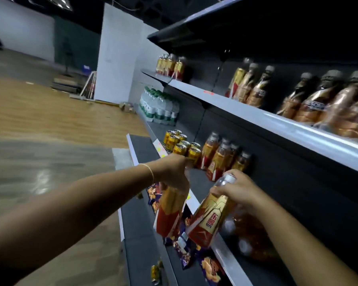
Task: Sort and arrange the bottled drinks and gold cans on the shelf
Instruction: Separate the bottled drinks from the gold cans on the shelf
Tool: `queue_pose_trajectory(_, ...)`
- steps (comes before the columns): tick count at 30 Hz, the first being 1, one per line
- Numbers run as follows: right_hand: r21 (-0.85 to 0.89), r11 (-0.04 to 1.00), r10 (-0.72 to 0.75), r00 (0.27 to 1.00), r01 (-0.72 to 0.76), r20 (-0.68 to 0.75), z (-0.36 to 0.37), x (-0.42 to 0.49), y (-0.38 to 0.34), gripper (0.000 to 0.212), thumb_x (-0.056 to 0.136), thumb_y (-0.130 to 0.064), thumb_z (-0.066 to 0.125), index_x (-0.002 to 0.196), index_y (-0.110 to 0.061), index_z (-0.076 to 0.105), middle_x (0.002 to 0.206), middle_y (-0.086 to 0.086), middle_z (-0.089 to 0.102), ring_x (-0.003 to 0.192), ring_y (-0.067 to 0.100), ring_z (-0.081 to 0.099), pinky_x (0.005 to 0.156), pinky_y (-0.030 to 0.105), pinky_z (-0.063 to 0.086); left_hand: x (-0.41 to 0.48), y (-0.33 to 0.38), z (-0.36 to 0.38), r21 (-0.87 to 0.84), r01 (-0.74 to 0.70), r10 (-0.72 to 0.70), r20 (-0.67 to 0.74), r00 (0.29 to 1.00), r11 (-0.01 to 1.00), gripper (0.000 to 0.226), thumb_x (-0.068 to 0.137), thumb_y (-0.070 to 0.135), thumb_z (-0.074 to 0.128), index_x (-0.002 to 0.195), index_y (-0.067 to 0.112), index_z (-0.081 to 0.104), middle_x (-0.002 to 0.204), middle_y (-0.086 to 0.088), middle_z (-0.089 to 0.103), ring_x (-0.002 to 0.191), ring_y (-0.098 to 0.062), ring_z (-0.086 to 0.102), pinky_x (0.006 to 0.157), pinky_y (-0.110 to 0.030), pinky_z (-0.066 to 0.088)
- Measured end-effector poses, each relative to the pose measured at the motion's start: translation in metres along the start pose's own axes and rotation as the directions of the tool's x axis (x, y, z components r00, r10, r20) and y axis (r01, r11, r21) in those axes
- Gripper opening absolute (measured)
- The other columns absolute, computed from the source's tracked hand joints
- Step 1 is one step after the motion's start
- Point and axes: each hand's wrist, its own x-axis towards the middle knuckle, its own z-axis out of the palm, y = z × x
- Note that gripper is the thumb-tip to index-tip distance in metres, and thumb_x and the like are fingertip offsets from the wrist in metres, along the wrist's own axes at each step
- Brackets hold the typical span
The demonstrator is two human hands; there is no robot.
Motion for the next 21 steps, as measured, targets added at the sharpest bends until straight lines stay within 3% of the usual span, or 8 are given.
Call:
queue_pose_trajectory(3, 0.037, 0.999, -0.005, 1.0, 0.005, 0.008, -0.009, 0.036, 0.001, 0.041, 0.071, -0.019, 0.084, 0.099, -0.024, 0.056, 0.086, 0.004, 0.072, 0.057, 0.012, 0.069, 0.041, 0.023, 0.047, 0.031, -0.008, -0.013, -0.054, 0.057, -0.057, 0.006, 0.998, 0.997, 0.057, 0.065, 0.026, 0.085, 0.116, 0.02, 0.059, 0.1, -0.002, 0.059, 0.077, -0.027, 0.067, 0.053, -0.037, 0.06)
queue_pose_trajectory(7, 0.114, 0.993, -0.015, 1.0, 0.016, -0.011, -0.011, 0.072, 0.002, 0.042, 0.073, -0.016, 0.083, 0.102, -0.026, 0.055, 0.088, 0.004, 0.072, 0.056, 0.011, 0.07, 0.04, 0.023, 0.046, 0.067, -0.014, -0.026, -0.129, 0.117, -0.113, 0.039, 0.993, 0.985, 0.046, 0.066, 0.018, 0.087, 0.103, 0.016, 0.06, 0.098, -0.007, 0.06, 0.069, -0.03, 0.068, 0.041, -0.032, 0.054)
queue_pose_trajectory(11, 0.17, 0.985, -0.016, 0.999, 0.024, -0.052, -0.006, 0.106, -0.003, 0.045, 0.073, -0.012, 0.082, 0.105, -0.026, 0.054, 0.097, 0.005, 0.069, 0.081, 0.022, 0.07, 0.053, 0.033, 0.054, 0.101, -0.028, -0.037, -0.175, 0.08, -0.084, -0.015, 0.996, 0.981, 0.051, 0.067, 0.016, 0.086, 0.11, 0.018, 0.058, 0.097, -0.003, 0.054, 0.072, -0.029, 0.064, 0.042, -0.032, 0.055)
queue_pose_trajectory(15, 0.277, 0.959, -0.012, 0.988, 0.054, -0.152, 0.002, 0.144, -0.016, 0.046, 0.071, -0.008, 0.082, 0.103, -0.027, 0.055, 0.098, 0.006, 0.069, 0.081, 0.023, 0.069, 0.05, 0.031, 0.055, 0.136, -0.051, -0.051, -0.254, 0.039, -0.061, -0.079, 0.995, 0.966, 0.053, 0.063, 0.015, 0.085, 0.108, 0.016, 0.057, 0.098, -0.003, 0.054, 0.073, -0.028, 0.063, 0.042, -0.035, 0.055)
queue_pose_trajectory(19, 0.299, 0.952, 0.006, 0.97, 0.069, -0.243, 0.005, 0.189, -0.034, 0.034, 0.067, -0.007, 0.084, 0.086, -0.028, 0.065, 0.081, 0.003, 0.074, 0.079, 0.026, 0.071, 0.068, 0.042, 0.059, 0.178, -0.075, -0.071, -0.281, -0.002, -0.023, -0.084, 0.996, 0.96, 0.045, 0.059, 0.017, 0.084, 0.097, 0.015, 0.061, 0.097, -0.004, 0.058, 0.07, -0.029, 0.068, 0.041, -0.037, 0.055)
queue_pose_trajectory(21, 0.292, 0.955, 0.037, 0.962, 0.045, -0.27, 0.007, 0.21, -0.045, 0.029, 0.066, -0.012, 0.085, 0.086, -0.022, 0.068, 0.075, 0.001, 0.076, 0.074, 0.024, 0.073, 0.065, 0.036, 0.058, 0.201, -0.088, -0.082, -0.276, -0.03, 0.011, -0.069, 0.998, 0.961, 0.047, 0.058, 0.018, 0.084, 0.099, 0.015, 0.063, 0.098, -0.004, 0.058, 0.067, -0.03, 0.068, 0.041, -0.037, 0.055)
